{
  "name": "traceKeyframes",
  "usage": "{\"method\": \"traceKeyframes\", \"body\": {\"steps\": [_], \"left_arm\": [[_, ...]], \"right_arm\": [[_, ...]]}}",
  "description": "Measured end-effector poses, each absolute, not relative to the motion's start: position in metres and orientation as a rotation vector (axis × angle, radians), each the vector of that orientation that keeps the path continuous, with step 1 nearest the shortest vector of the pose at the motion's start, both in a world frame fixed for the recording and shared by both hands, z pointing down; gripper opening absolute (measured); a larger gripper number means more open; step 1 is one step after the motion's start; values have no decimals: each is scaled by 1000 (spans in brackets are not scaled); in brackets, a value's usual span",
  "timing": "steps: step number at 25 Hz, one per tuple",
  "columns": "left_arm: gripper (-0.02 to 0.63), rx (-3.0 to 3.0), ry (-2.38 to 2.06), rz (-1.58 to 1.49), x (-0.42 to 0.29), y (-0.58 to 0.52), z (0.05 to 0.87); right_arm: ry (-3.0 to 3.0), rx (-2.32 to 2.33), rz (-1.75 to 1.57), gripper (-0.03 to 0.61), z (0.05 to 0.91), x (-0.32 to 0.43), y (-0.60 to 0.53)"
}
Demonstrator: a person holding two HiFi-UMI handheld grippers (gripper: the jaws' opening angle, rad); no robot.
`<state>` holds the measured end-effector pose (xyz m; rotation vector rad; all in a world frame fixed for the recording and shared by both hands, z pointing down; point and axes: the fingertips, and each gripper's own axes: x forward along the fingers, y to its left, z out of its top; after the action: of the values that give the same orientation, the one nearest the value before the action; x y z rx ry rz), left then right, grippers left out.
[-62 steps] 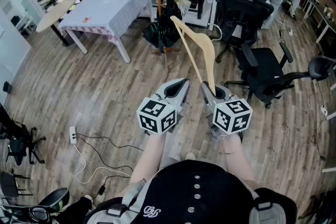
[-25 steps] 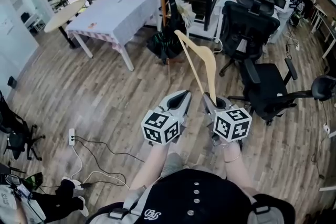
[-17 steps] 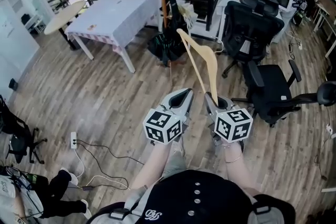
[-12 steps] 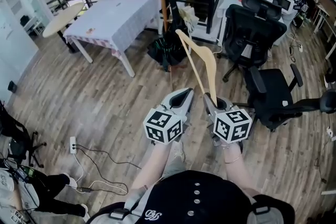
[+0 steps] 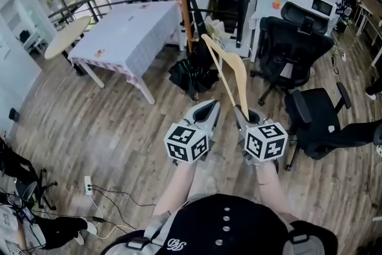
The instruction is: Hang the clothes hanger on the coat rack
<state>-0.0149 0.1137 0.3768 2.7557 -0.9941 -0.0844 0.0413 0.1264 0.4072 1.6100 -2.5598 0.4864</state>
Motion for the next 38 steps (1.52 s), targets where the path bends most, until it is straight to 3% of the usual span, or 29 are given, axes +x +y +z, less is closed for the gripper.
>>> {"method": "traceKeyframes", "body": {"steps": [11, 38], "left_arm": [[0, 2779, -1020, -82, -40, 23, 371], [0, 2820, -1007, -42, -30, -66, 384]], "right_arm": [[-2561, 1627, 433, -2, 400, 21, 36], [-2586, 1625, 455, -2, 409, 21, -56]]}}
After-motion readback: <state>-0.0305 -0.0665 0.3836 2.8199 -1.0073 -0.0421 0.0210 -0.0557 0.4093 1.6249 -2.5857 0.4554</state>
